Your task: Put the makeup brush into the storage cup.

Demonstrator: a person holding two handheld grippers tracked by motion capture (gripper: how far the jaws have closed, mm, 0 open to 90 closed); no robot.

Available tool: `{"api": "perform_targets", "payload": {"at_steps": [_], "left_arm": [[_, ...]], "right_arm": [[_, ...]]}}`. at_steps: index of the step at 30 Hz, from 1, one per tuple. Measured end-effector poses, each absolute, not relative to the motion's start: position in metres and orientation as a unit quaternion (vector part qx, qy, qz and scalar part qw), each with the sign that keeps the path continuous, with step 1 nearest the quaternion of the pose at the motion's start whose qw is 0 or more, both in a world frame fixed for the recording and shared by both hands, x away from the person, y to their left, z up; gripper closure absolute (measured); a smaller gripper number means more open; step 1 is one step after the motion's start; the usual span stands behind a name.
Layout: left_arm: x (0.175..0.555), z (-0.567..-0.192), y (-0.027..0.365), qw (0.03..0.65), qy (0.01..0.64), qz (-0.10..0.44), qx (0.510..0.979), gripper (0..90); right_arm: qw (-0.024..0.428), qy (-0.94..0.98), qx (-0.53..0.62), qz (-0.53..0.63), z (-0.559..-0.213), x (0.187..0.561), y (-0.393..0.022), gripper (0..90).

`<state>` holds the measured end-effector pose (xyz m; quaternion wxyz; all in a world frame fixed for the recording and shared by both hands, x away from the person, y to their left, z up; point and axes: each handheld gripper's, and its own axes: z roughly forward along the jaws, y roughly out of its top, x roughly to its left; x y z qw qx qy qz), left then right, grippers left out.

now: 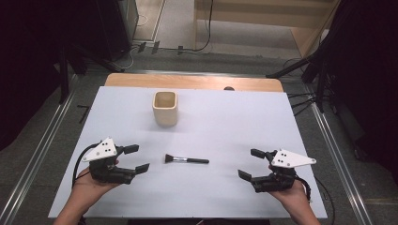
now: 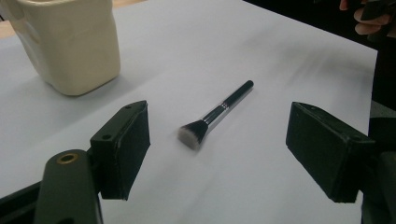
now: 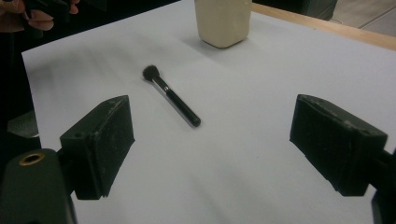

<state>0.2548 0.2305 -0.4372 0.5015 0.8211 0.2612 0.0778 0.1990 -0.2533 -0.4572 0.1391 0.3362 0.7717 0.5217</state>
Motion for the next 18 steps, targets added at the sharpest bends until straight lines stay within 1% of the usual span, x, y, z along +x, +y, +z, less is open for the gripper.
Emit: {"api": "perform_targets", "payload": {"at_steps": [18], "left_arm": [[0.2549, -0.4363, 0.2298, 0.505, 0.258, 0.08, 0.82, 22.6]], "right_arm": [[0.147, 0.767, 0.327, 0.532, -0.4574, 0.1985, -0.2561, 15.4]]}}
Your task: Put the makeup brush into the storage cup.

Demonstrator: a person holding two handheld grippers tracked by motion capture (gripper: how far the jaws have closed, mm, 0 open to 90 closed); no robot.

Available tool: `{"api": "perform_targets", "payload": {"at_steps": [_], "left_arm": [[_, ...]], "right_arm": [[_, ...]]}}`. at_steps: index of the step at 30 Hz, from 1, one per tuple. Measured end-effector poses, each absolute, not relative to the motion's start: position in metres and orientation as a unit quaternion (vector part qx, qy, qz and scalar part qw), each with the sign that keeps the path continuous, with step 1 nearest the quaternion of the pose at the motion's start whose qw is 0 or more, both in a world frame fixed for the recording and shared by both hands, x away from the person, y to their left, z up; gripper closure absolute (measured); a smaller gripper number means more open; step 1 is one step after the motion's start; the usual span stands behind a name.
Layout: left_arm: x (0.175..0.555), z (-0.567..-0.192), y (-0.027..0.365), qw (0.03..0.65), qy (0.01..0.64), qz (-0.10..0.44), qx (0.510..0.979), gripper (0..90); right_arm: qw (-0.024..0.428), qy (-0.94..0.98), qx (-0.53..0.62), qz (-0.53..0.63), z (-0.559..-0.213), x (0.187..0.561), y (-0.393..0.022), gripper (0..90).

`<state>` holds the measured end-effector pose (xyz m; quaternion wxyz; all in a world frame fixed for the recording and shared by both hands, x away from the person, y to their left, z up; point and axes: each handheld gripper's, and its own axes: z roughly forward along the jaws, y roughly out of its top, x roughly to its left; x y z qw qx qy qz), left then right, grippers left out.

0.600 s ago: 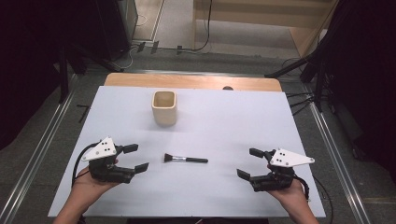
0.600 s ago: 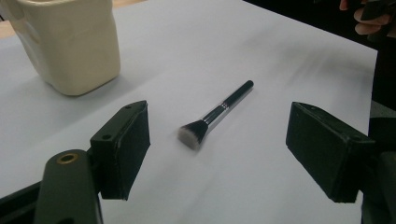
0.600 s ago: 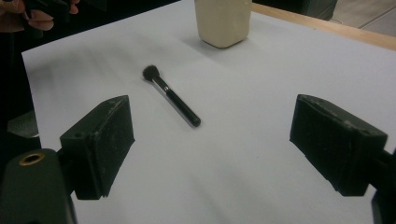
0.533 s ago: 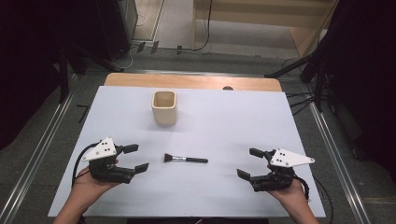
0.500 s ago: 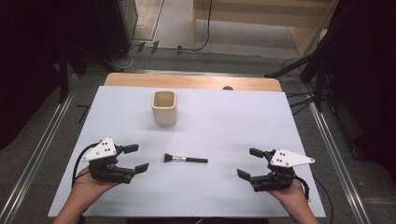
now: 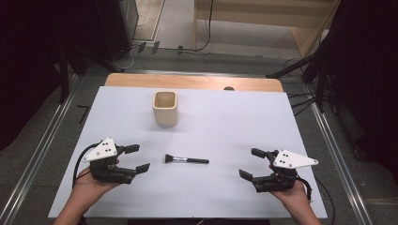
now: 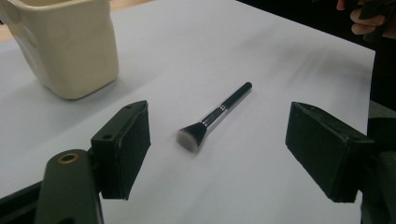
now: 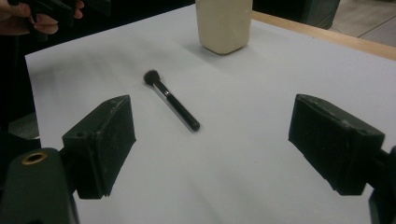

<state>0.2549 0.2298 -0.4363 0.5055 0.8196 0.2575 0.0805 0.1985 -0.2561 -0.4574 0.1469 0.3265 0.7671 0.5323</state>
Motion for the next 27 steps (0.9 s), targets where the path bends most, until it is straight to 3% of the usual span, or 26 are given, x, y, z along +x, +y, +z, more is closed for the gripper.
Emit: {"api": "perform_targets", "payload": {"at_steps": [27], "left_arm": [[0.2537, -0.4339, 0.2342, 0.516, 0.26, 0.09, 0.811, 22.7]], "right_arm": [[0.144, 0.762, 0.326, 0.541, -0.4573, 0.199, -0.2557, 15.9]]}}
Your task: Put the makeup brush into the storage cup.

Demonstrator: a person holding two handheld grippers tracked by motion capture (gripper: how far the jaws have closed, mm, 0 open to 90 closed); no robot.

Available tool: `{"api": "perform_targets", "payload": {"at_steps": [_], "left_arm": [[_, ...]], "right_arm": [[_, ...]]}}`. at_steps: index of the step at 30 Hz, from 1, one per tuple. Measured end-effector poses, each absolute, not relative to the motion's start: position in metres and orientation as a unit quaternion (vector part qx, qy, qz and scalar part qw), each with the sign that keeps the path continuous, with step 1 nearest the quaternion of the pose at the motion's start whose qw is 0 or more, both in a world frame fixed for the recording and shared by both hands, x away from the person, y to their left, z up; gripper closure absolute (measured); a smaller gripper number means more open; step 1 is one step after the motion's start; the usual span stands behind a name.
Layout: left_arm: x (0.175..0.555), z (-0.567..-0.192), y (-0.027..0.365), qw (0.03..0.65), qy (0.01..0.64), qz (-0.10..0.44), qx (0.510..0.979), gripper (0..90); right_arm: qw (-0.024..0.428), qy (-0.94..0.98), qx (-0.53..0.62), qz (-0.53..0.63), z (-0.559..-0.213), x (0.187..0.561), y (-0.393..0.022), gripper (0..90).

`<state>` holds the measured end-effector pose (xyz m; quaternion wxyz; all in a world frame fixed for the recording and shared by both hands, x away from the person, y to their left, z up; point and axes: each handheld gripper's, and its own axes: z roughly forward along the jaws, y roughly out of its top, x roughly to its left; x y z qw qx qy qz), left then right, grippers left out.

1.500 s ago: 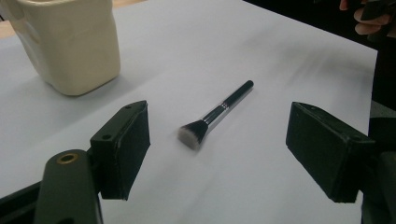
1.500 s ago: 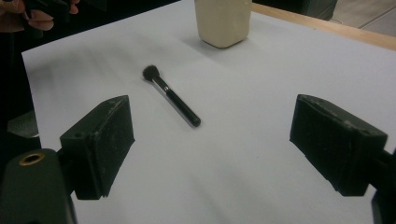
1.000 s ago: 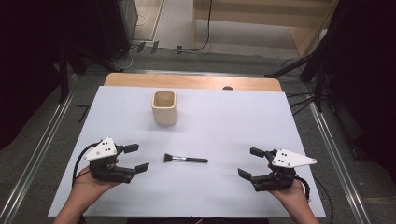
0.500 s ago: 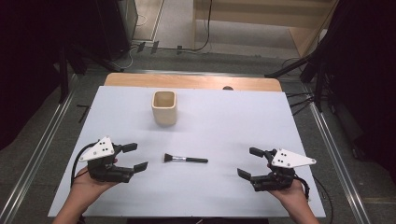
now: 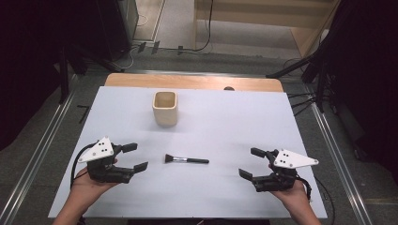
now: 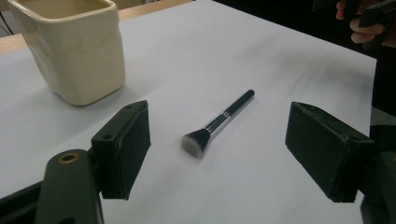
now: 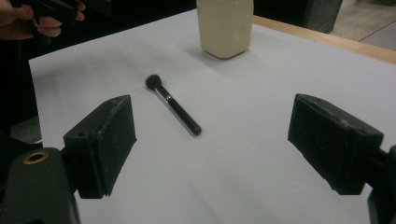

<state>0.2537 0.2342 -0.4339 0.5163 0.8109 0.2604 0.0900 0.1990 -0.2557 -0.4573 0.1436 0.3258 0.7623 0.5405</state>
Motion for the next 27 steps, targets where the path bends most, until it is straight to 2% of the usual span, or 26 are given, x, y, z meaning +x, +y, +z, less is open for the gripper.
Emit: {"api": "perform_targets", "payload": {"at_steps": [27], "left_arm": [[0.262, -0.436, 0.216, 0.509, 0.243, 0.075, 0.822, 22.8]], "right_arm": [[0.148, 0.767, 0.332, 0.528, -0.459, 0.201, -0.254, 15.8]]}}
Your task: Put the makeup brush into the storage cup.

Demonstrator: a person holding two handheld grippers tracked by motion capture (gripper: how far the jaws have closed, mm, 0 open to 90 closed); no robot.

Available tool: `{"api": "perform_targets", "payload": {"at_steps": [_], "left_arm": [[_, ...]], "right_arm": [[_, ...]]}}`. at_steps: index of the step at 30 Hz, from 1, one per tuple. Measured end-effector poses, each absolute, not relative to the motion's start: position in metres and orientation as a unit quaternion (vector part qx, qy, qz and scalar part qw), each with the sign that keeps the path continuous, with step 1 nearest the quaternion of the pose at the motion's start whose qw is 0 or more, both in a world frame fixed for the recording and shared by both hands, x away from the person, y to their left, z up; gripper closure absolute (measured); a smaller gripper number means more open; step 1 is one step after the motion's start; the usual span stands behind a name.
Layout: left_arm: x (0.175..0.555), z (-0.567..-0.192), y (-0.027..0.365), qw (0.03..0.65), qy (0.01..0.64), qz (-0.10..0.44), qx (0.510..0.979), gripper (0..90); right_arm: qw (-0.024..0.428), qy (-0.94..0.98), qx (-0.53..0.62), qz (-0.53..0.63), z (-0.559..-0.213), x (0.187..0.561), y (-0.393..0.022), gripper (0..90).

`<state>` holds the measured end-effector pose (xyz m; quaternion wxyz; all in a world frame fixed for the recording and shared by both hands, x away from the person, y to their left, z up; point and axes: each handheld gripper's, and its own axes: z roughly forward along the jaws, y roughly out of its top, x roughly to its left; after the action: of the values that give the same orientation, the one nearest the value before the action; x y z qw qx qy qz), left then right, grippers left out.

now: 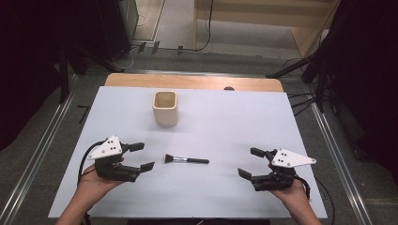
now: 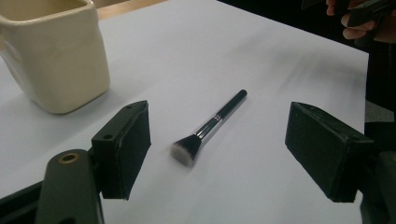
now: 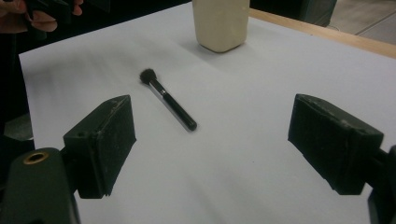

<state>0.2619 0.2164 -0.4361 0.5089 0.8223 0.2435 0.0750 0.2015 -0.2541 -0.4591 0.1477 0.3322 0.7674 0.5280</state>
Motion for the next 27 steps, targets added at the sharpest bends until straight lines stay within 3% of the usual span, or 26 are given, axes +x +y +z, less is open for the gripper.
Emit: {"api": "perform_targets", "payload": {"at_steps": [27], "left_arm": [[0.285, -0.439, 0.192, 0.501, 0.242, 0.065, 0.828, 22.7]], "right_arm": [[0.146, 0.765, 0.345, 0.525, -0.461, 0.203, -0.255, 15.8]]}}
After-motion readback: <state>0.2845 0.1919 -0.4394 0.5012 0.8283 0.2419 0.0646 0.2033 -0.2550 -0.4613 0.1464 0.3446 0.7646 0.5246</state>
